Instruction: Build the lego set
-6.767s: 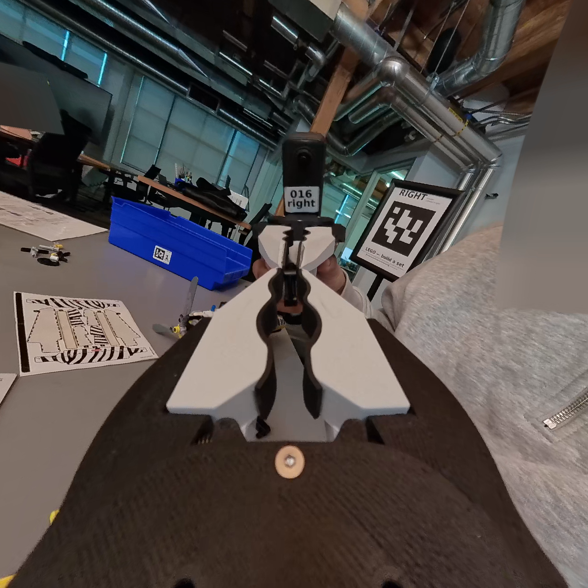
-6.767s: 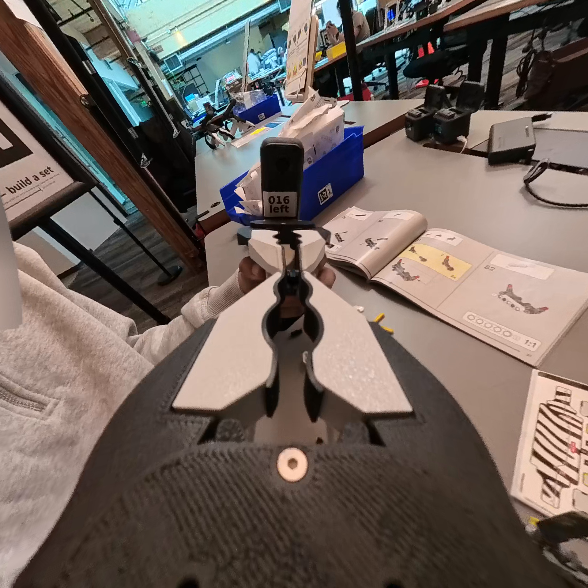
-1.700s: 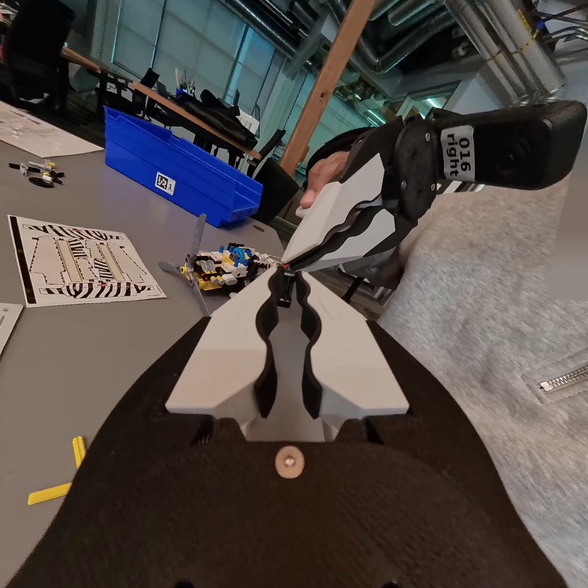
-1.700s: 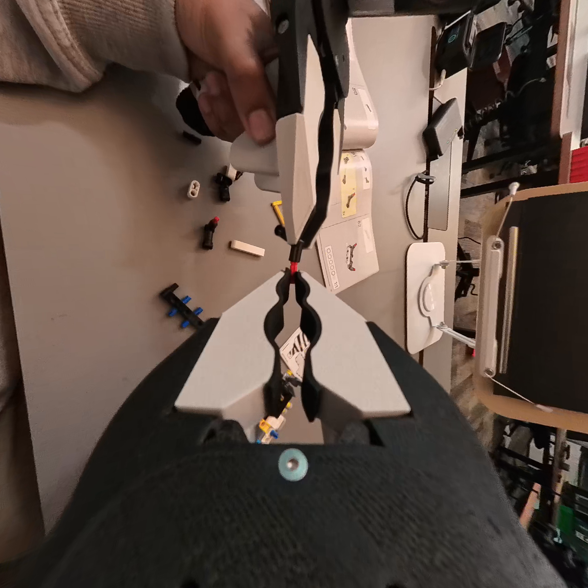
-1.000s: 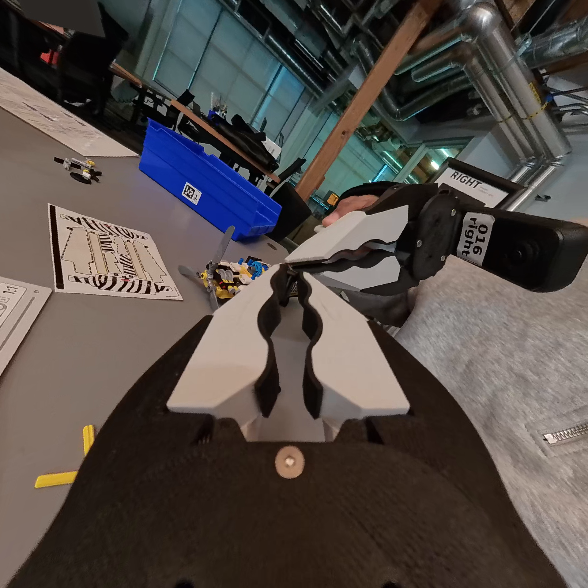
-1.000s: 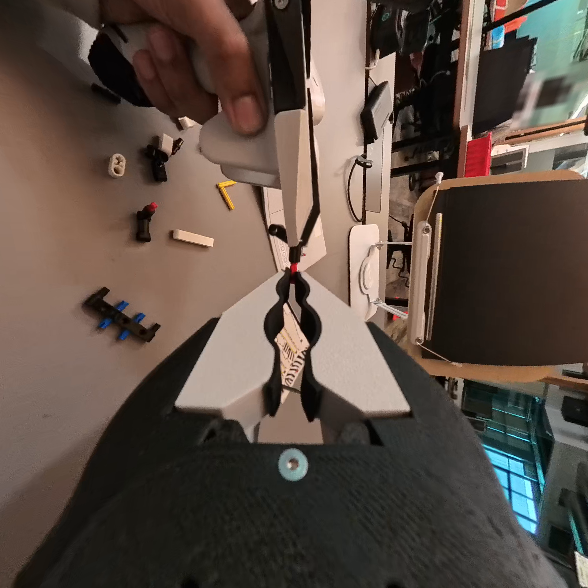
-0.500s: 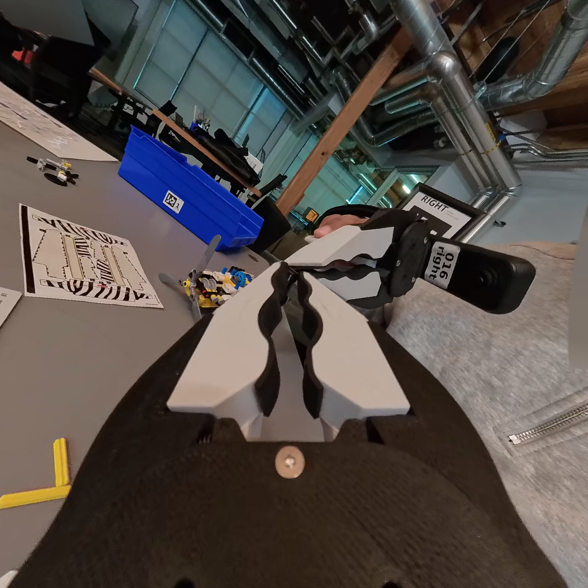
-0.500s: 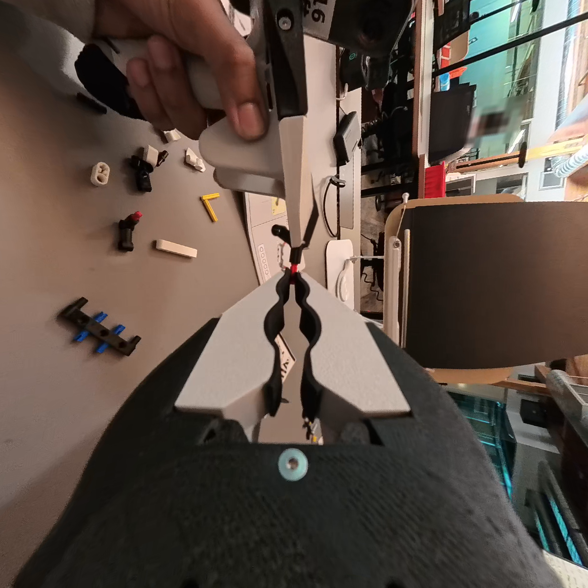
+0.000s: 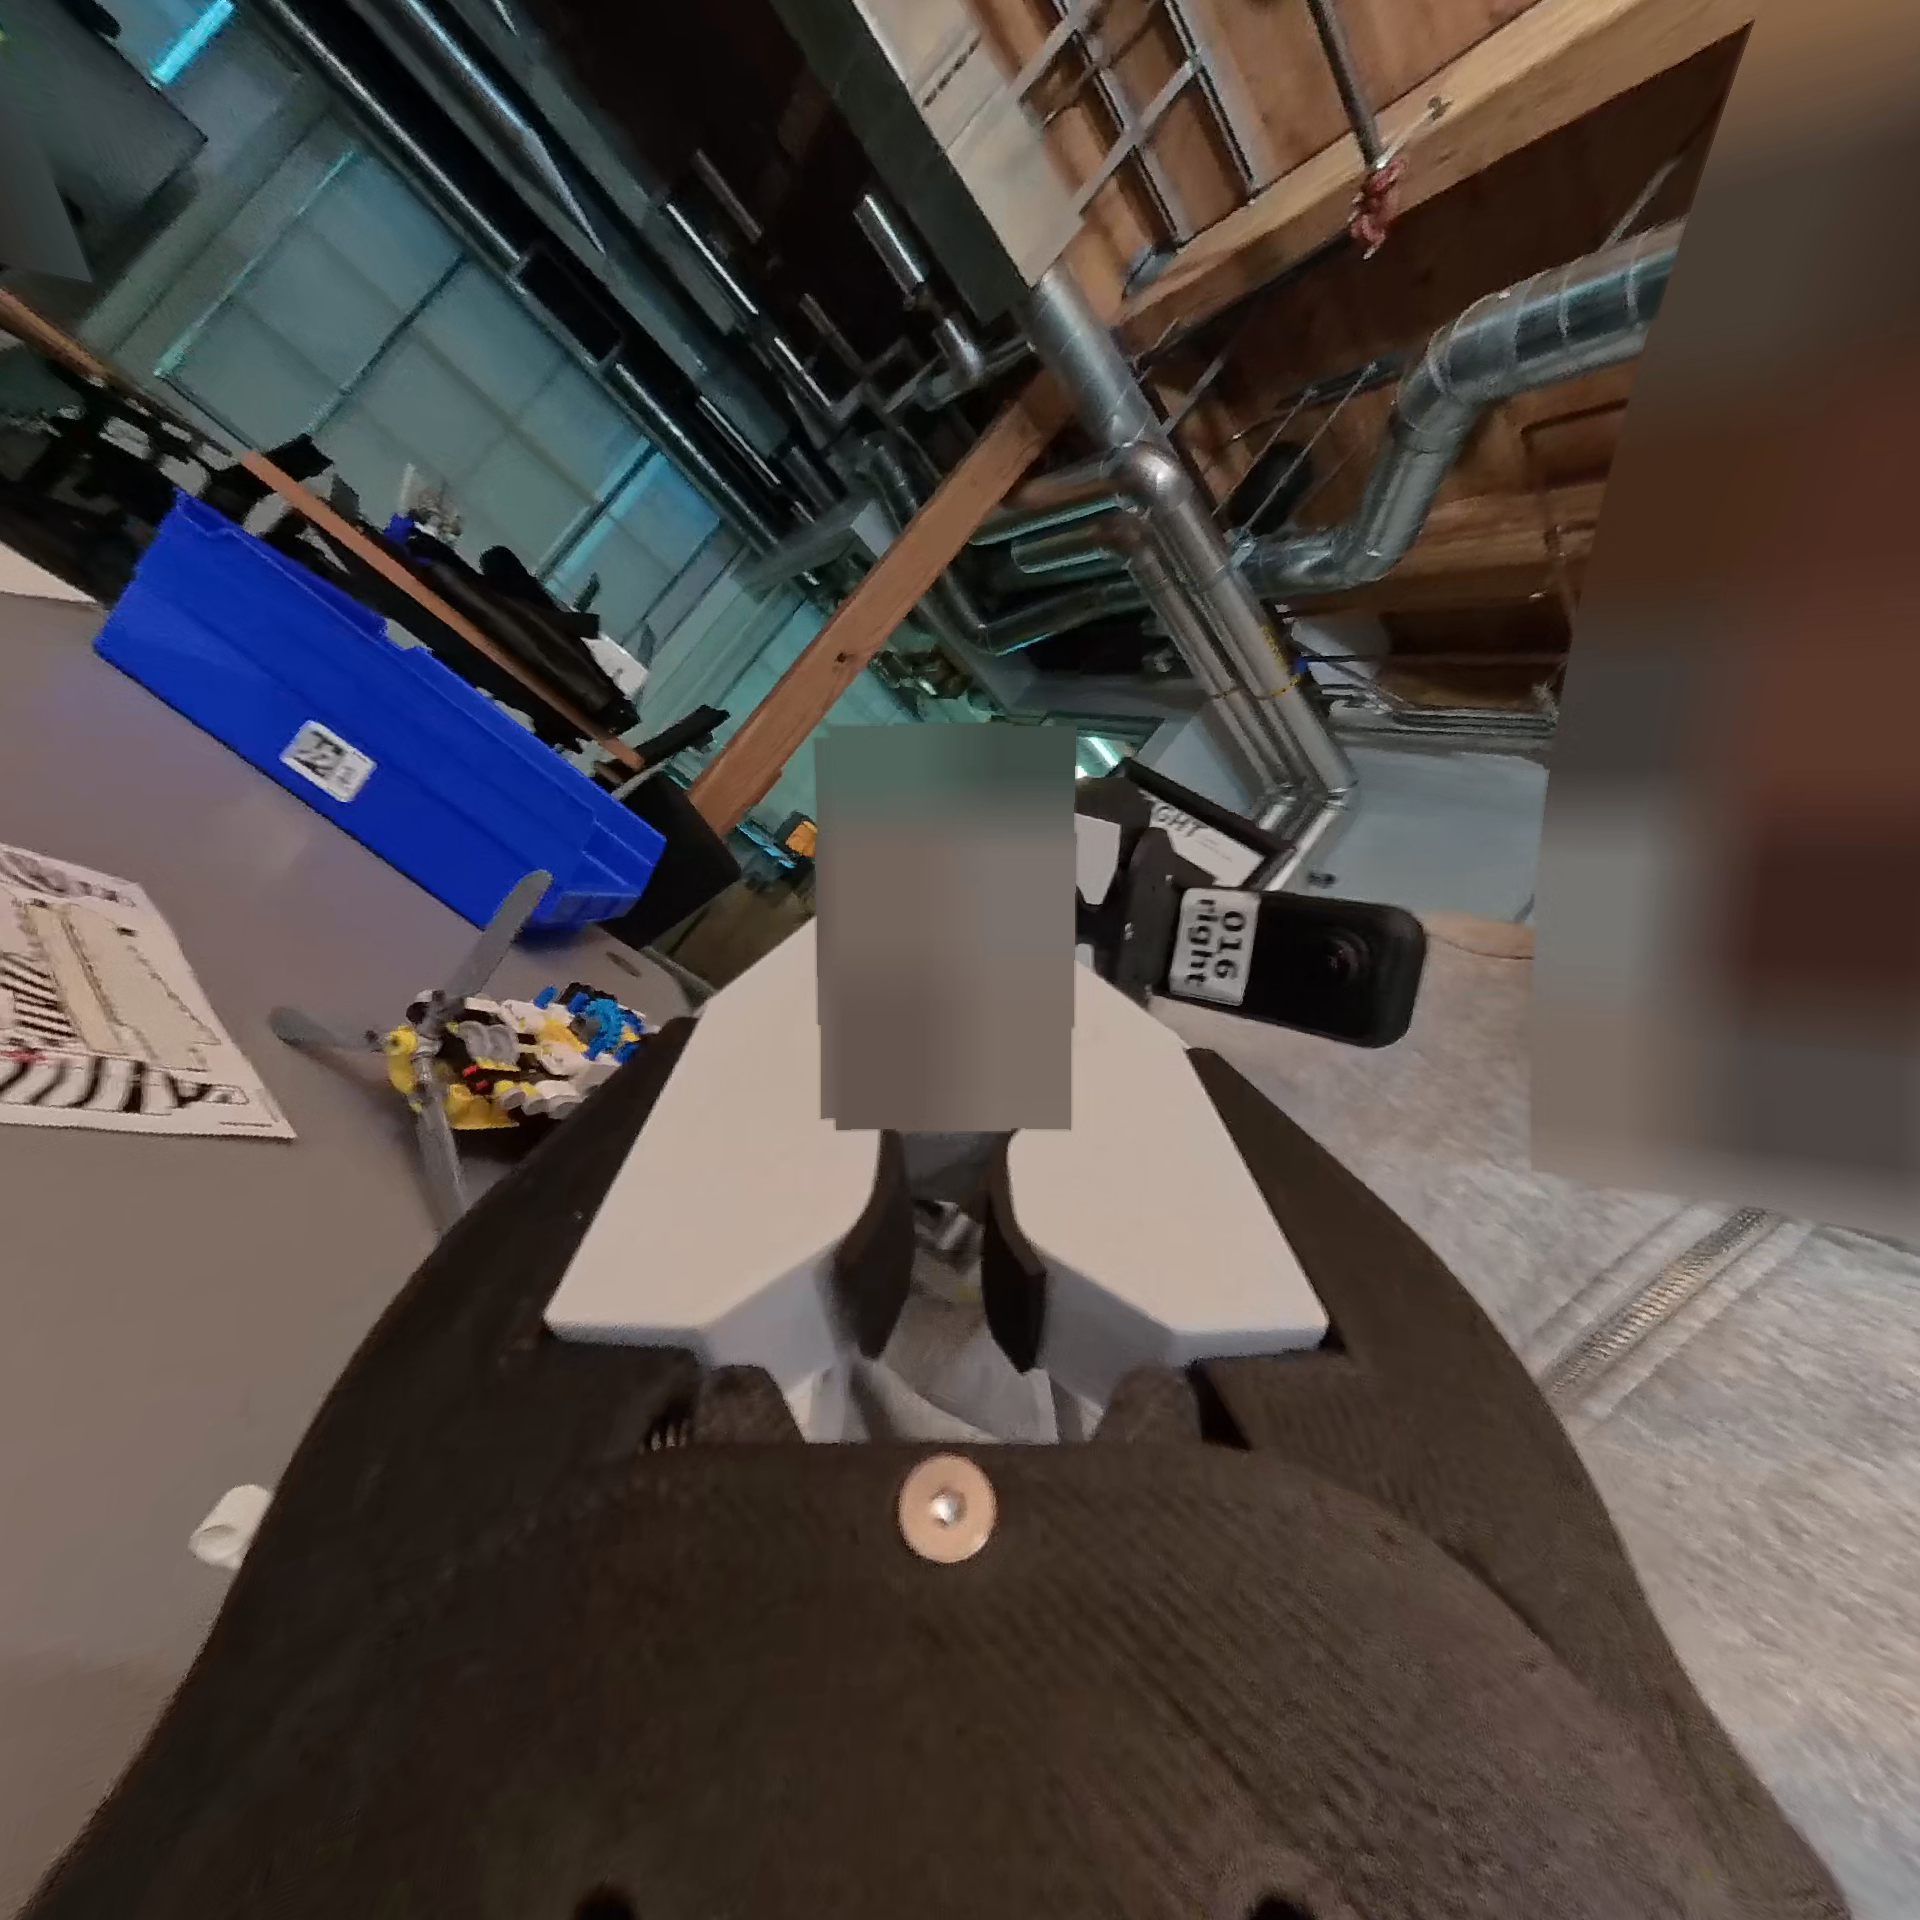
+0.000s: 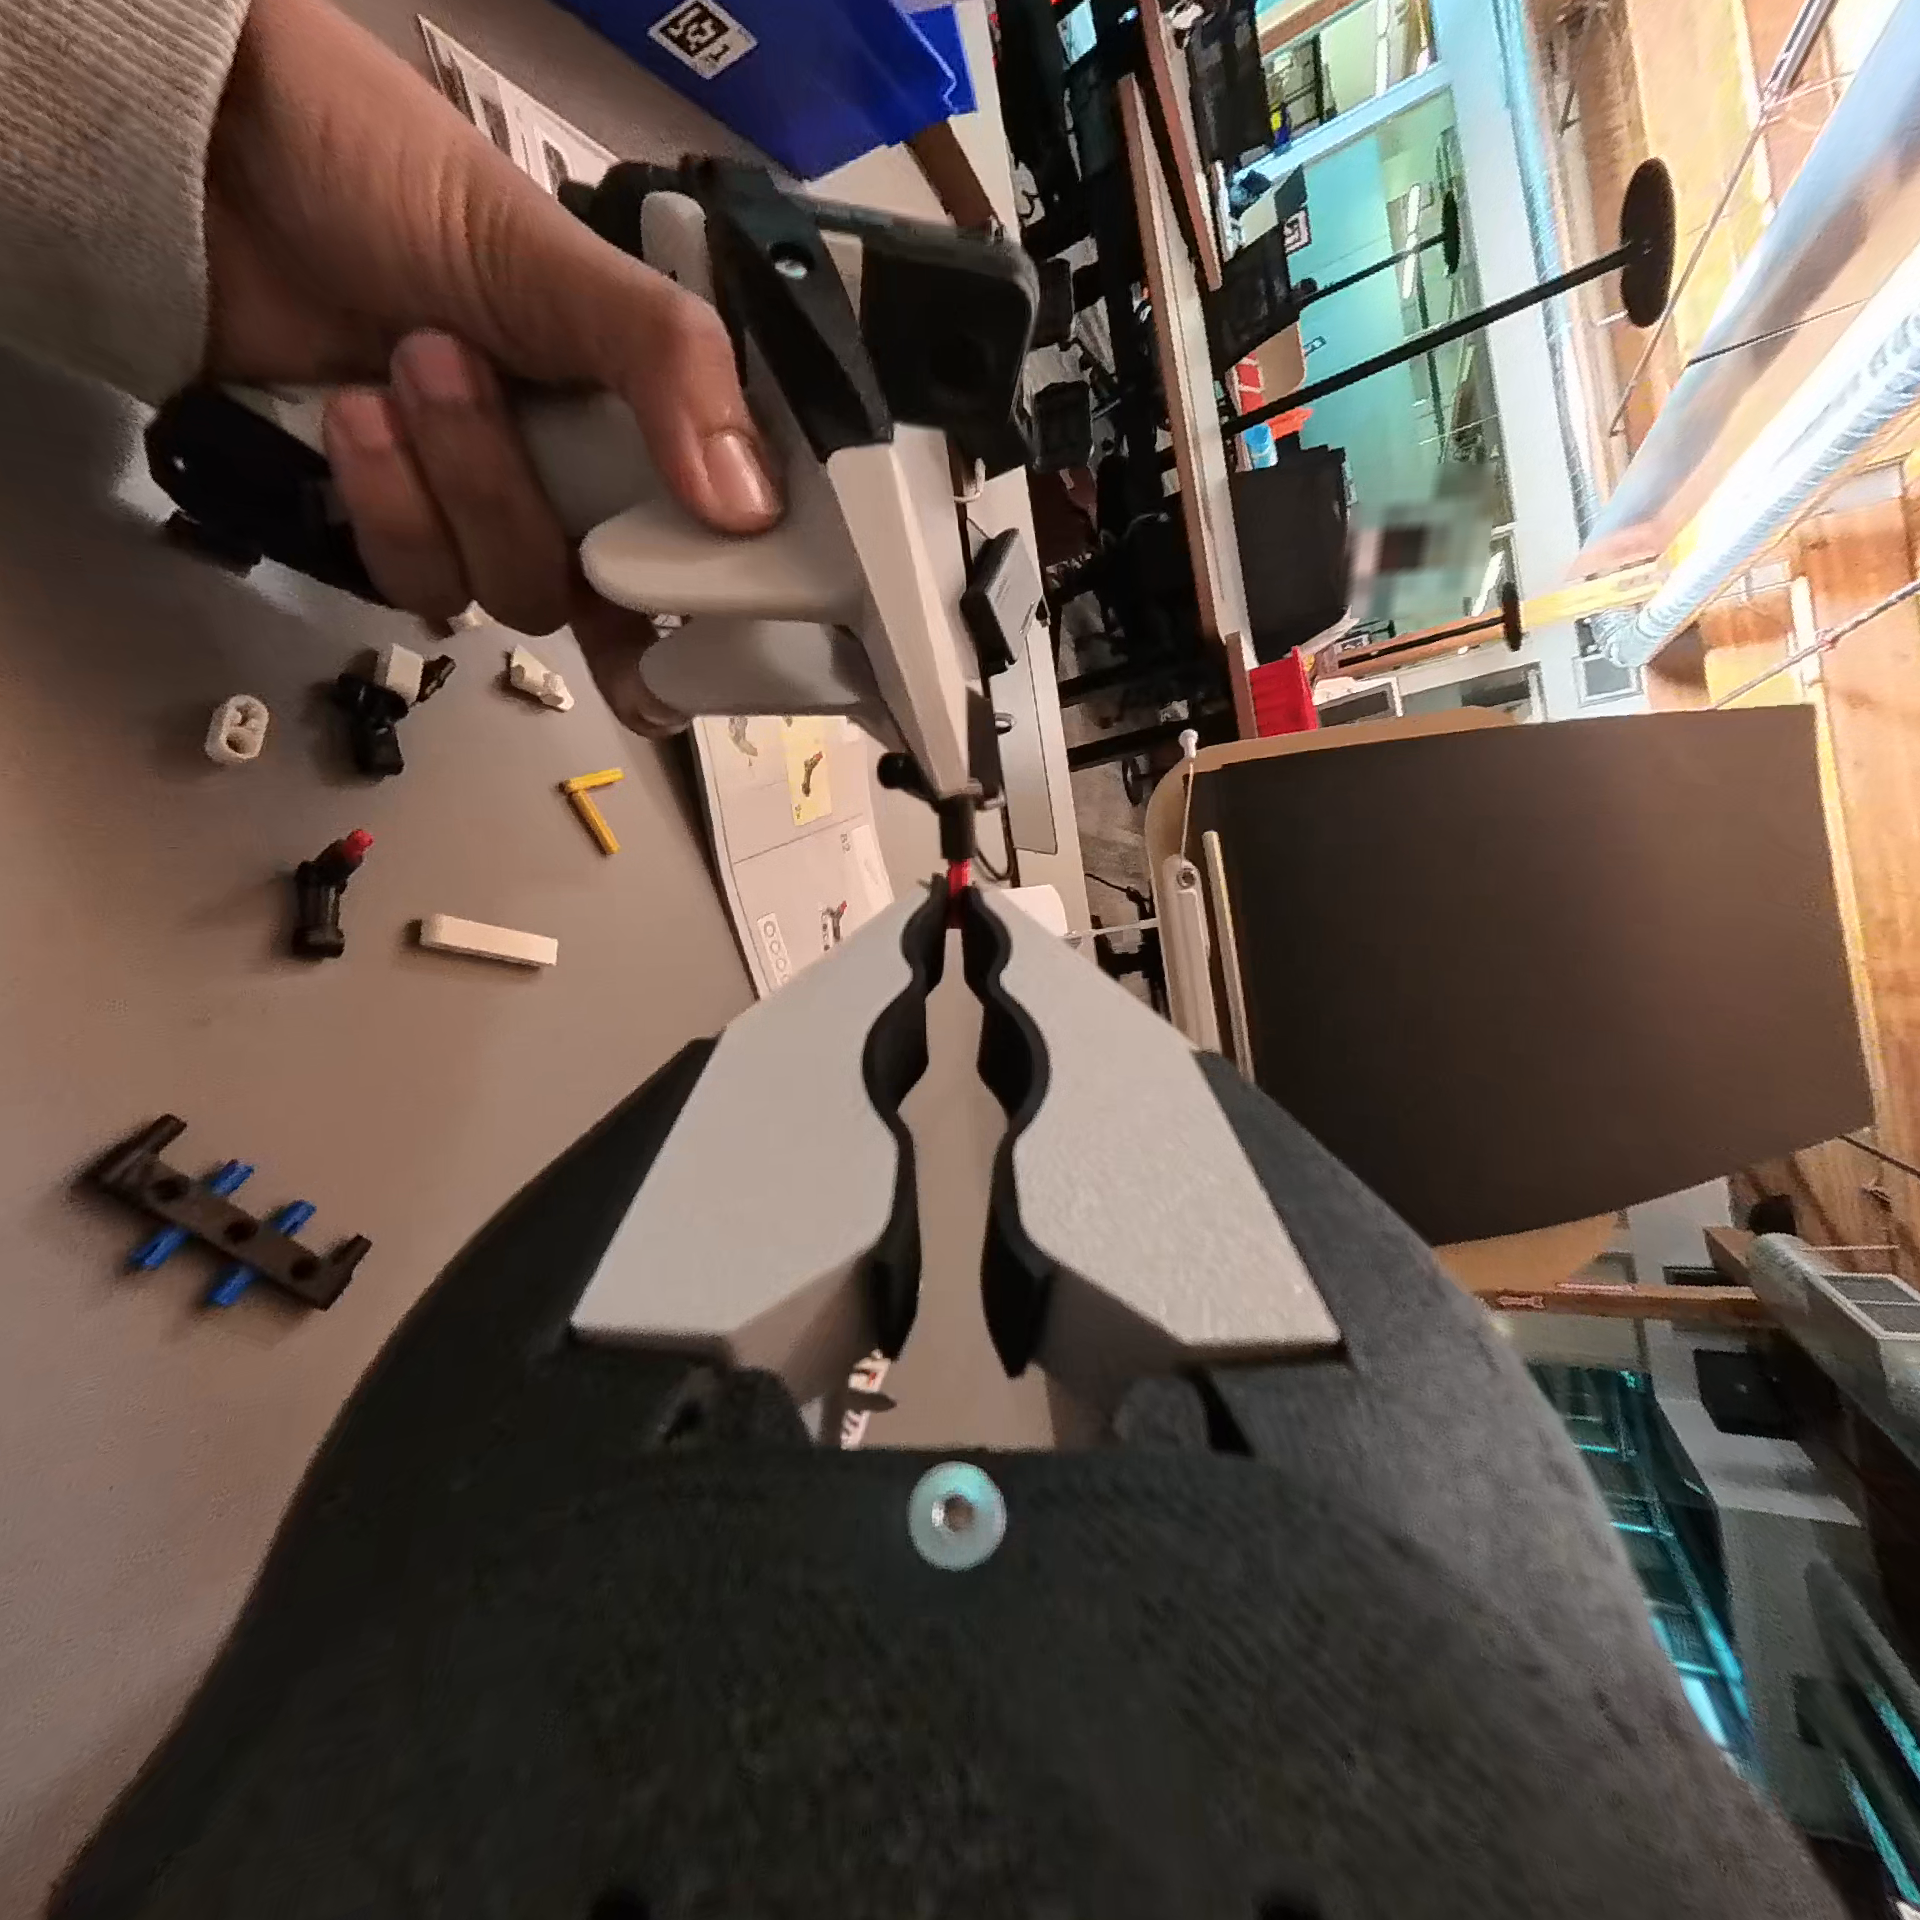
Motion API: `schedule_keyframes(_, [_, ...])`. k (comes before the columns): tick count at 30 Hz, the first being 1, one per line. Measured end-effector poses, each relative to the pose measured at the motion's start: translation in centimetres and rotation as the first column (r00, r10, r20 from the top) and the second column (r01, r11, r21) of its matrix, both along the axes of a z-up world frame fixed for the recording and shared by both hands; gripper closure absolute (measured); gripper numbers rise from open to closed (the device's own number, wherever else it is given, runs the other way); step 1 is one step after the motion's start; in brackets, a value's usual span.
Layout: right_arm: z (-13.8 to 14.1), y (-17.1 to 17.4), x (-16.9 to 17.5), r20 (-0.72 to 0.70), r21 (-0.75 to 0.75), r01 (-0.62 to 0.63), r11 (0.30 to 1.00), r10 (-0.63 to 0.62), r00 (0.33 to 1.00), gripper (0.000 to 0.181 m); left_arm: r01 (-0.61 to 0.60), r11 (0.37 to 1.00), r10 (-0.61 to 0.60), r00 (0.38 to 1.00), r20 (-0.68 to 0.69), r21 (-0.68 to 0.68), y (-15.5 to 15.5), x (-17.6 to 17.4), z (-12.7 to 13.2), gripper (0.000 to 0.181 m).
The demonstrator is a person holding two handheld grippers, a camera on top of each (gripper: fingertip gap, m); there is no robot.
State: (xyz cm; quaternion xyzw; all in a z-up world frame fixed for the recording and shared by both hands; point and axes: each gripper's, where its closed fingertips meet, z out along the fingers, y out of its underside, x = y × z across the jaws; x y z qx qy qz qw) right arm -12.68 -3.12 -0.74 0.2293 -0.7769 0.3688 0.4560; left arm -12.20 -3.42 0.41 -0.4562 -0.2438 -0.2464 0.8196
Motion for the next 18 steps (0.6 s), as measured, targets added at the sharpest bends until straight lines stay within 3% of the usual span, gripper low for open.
schedule_keyframes(10, [0.01,-0.15,-0.11,0.153,-0.046,0.019,0.999,-0.011,0.988,0.18,-0.199,0.971,0.176,0.97,-0.166,-0.131,-0.27,-0.31,-0.02,0.177])
schedule_keyframes(18, [-0.47,-0.11,0.24,0.23,-0.037,0.009,0.999,0.0,0.973,0.181,-0.246,0.954,0.208,0.955,-0.213,-0.173,-0.02,-0.41,-0.22,0.175])
